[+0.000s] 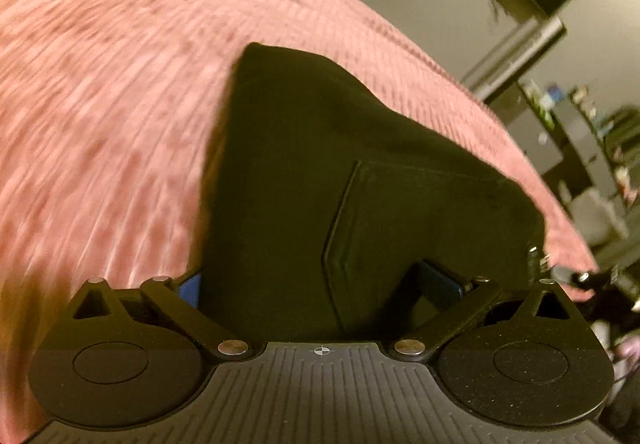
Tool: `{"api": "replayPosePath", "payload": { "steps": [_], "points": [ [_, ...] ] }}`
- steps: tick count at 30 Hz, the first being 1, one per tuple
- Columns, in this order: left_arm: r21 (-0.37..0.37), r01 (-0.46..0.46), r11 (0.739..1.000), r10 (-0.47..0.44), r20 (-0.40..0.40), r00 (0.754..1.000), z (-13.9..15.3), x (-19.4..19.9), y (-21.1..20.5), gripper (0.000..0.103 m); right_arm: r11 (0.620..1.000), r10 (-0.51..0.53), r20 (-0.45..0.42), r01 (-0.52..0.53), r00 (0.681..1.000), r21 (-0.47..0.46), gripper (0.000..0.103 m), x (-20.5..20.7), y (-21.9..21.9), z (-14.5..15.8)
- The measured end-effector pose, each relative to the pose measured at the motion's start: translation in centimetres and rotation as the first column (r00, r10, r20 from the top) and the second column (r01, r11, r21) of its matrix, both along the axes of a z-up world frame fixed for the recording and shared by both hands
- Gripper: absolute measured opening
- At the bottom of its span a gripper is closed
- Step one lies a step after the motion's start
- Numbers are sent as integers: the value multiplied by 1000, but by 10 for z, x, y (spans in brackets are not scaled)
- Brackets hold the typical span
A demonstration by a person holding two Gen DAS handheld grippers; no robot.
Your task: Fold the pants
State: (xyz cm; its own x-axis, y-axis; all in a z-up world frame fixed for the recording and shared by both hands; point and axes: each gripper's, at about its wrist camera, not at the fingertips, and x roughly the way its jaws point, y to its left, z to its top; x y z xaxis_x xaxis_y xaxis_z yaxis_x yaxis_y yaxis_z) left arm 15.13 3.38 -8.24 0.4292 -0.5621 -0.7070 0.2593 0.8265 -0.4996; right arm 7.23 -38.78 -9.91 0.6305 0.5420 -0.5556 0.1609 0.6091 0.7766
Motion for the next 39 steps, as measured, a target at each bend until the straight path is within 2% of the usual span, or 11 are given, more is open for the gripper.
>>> {"api": "replayPosePath", "payload": {
  "steps": [5,7,10,16,20,23,25,30,34,36,39],
  "points": [
    [-51,-36,998,35,-18,999,-5,9,0,103,996,43,6,-42,999,-80,76,19,25,0],
    [-68,-47,997,46,-13,999,-1,6,0,103,993,31,8,-30,999,-118,54,21,35,7],
    [-79,-29,996,31,33,999,13,-1,-2,100,980,45,33,-38,998,-197,44,19,50,25],
    [-158,-11,987,24,78,997,51,2,-2,96,978,52,112,-28,992,-204,31,26,57,66],
    [-121,-28,992,45,137,989,81,15,-6,95,963,68,189,-15,980,-270,33,46,63,100],
    [41,-187,982,175,195,965,99,17,-5,98,925,-56,156,110,986,-363,69,58,55,124],
    [129,-230,965,189,269,944,105,6,-6,102,884,-154,143,201,978,-421,76,52,50,130],
    [151,-229,962,184,267,946,83,-38,-16,102,933,-163,85,182,983,-310,75,-6,65,95],
    [115,-289,950,259,219,941,55,-73,-16,102,965,-193,16,192,981,-179,52,-29,77,54],
    [85,-303,949,285,177,942,45,-82,-15,102,974,-215,-14,214,976,-69,47,-27,74,36],
    [53,-327,944,314,170,934,45,-94,-3,102,962,-268,7,268,963,-50,46,-30,76,34]
  ]
}}
